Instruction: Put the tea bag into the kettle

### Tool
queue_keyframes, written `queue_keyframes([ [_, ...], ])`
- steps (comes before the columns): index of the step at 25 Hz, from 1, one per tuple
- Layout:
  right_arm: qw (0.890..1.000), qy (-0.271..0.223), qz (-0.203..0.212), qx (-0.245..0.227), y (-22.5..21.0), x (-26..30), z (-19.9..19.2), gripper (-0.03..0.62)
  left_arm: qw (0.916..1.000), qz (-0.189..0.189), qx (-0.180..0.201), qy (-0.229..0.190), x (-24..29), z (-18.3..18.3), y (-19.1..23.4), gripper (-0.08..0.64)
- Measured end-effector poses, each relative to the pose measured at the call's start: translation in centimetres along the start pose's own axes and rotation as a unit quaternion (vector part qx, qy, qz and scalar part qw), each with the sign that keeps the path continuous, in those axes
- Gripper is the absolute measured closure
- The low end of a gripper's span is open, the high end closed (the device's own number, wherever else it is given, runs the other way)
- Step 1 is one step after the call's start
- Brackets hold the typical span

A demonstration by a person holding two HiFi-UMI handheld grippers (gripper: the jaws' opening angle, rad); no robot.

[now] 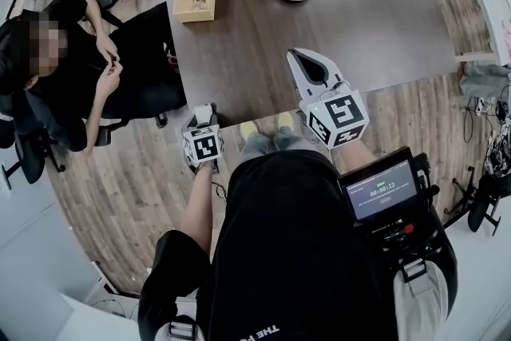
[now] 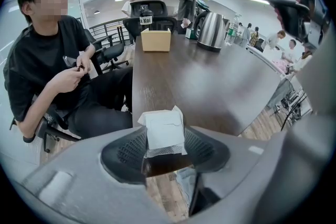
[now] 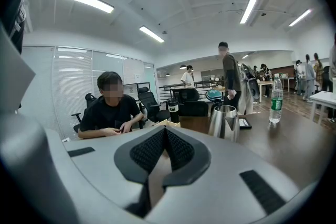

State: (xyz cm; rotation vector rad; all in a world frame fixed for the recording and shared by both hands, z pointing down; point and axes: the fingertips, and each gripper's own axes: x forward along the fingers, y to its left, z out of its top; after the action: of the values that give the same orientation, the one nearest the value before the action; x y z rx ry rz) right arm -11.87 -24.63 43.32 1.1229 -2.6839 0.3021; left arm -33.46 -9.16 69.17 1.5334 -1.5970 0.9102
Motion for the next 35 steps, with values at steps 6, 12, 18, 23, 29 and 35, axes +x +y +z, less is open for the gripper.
queue_keyframes([
  [6, 1.0, -0.003, 0.003, -0.004, 1.7, -0.4, 0.0, 0.586, 0.9999, -0.004, -0.005, -0.015, -1.3, 0.2, 0.7, 0.333],
  [12, 1.0, -0.008, 0.003, -0.008, 2.4, -0.5, 0.2, 0.586, 0.9992, -0.005, -0.002, -0.041, -2.5, 1.9, 1.3, 0.334],
  [18, 1.0, -0.008, 0.002, -0.008, 2.7, -0.5, 0.2, 0.586, 0.9977, -0.013, -0.004, -0.067, -4.3, 3.9, 1.2, 0.334],
  [23, 1.0, -0.011, 0.0, -0.007, 2.6, -0.5, 0.3, 0.586, 0.993, -0.031, -0.004, -0.114, -6.9, 7.0, 0.2, 0.334],
  [29, 1.0, -0.017, -0.009, -0.009, 2.2, -0.7, 0.7, 0.586, 0.9804, -0.058, 0.006, -0.188, -10.7, 12.3, -1.8, 0.334],
  [35, 0.999, -0.03, -0.021, -0.008, 1.7, -0.7, 1.9, 0.586, 0.9638, -0.079, 0.012, -0.254, -15.0, 16.8, -2.8, 0.334],
])
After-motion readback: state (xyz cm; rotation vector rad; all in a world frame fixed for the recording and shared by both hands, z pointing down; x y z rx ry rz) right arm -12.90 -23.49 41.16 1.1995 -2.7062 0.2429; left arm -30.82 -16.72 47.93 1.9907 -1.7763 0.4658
